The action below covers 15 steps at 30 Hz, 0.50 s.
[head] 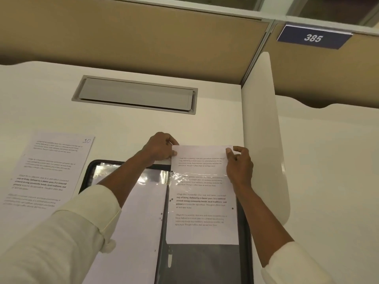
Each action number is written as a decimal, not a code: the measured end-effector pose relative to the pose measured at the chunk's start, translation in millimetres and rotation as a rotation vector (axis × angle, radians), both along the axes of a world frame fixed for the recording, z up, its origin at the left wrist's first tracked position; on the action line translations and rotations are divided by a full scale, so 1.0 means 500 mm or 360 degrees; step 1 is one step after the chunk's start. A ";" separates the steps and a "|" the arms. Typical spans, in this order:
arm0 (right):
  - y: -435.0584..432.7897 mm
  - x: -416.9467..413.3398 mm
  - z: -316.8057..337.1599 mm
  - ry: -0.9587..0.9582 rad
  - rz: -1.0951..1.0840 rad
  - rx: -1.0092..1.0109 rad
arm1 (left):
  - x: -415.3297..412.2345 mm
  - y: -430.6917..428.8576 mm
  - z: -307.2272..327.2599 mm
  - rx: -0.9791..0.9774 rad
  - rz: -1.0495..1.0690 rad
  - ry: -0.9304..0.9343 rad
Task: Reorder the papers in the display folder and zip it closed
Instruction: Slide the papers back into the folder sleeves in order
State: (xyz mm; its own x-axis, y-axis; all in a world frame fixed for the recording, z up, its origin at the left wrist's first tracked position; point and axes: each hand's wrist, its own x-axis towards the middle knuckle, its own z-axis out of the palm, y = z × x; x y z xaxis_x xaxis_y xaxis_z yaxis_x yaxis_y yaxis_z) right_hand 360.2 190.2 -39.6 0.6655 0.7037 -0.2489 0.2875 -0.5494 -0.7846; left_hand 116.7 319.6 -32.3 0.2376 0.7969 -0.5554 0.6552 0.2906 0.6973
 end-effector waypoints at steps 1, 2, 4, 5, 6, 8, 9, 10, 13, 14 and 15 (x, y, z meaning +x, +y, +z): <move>-0.002 0.001 0.000 0.0008 -0.0003 0.0016 | -0.004 -0.005 0.000 -0.0020 -0.0072 0.0025; -0.003 0.002 0.001 0.0014 0.0002 0.0034 | -0.008 -0.011 0.002 -0.0021 -0.0150 0.0058; -0.004 0.002 0.001 0.0011 0.0020 0.0053 | -0.013 -0.021 0.004 0.0035 -0.0272 0.0134; -0.004 0.002 0.001 0.0011 0.0034 0.0058 | -0.014 -0.024 0.004 0.0061 -0.0287 0.0148; -0.002 0.002 0.000 0.0016 0.0054 0.0060 | -0.015 -0.025 0.005 0.0075 -0.0279 0.0144; 0.003 0.002 0.001 0.0004 0.0135 0.0074 | -0.015 -0.023 0.006 0.0106 -0.0275 0.0116; 0.007 0.003 0.003 -0.0038 0.0195 0.0078 | -0.014 -0.022 0.007 0.0123 -0.0278 0.0099; 0.011 0.005 0.005 -0.0105 0.0260 0.0065 | -0.012 -0.021 0.009 0.0136 -0.0275 0.0072; 0.028 0.013 0.019 -0.0306 0.0401 -0.0107 | -0.003 -0.018 0.011 0.0167 -0.0254 0.0035; 0.035 0.015 0.026 -0.0329 0.0405 -0.0194 | 0.000 -0.017 0.010 0.0189 -0.0280 0.0061; 0.043 0.016 0.032 -0.0330 0.0389 -0.0283 | 0.002 -0.017 0.009 0.0209 -0.0314 0.0090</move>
State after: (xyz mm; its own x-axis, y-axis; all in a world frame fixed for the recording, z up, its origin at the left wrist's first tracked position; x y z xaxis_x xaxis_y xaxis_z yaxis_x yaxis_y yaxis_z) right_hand 368.3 211.7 -23.4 0.5322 0.8060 -0.2591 0.5701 -0.5674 -0.5942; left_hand 117.8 311.1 -27.9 0.3673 0.8044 -0.4669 0.7295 0.0623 0.6812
